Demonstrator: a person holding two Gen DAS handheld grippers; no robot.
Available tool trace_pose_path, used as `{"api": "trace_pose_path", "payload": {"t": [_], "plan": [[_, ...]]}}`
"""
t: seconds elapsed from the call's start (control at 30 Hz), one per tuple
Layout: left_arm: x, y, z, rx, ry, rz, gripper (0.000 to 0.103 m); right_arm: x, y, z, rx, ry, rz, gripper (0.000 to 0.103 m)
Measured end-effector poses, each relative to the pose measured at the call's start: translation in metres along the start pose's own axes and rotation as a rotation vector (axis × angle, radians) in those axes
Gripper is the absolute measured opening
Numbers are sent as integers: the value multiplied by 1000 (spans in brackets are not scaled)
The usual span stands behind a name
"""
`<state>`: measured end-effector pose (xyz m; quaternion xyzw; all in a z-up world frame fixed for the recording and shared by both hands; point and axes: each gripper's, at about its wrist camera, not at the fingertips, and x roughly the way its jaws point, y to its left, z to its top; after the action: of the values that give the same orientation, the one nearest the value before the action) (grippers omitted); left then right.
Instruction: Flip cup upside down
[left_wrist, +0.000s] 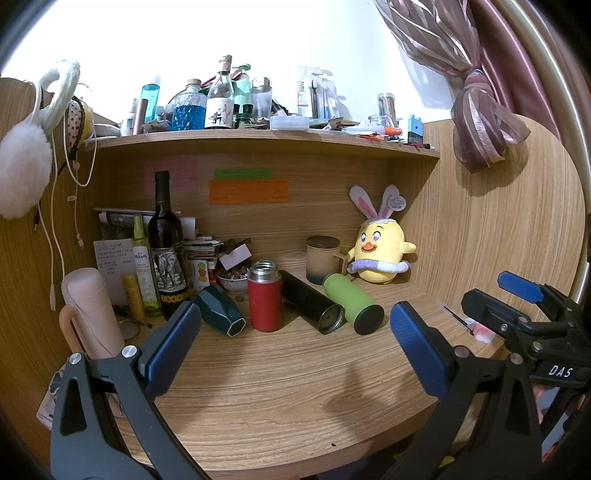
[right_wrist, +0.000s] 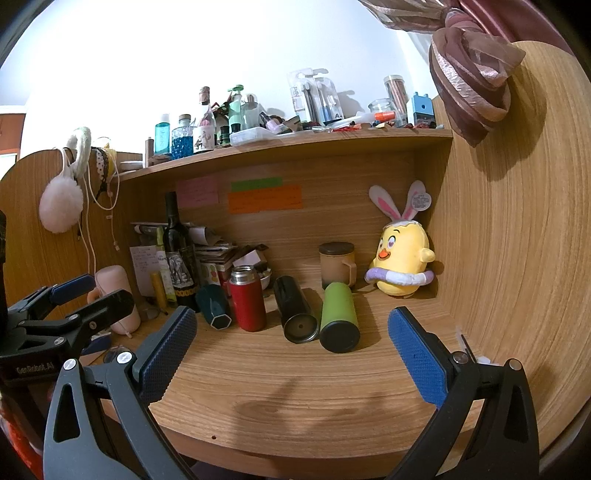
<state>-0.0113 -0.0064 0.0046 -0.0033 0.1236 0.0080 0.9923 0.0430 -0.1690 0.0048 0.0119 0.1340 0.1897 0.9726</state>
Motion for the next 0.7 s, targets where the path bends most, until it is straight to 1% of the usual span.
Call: {"api": "trace_pose_path", "payload": {"t": [0.7], "plan": [[0, 2, 1, -1, -3, 0, 103, 0, 0, 0, 0, -1, -1, 103]]}}
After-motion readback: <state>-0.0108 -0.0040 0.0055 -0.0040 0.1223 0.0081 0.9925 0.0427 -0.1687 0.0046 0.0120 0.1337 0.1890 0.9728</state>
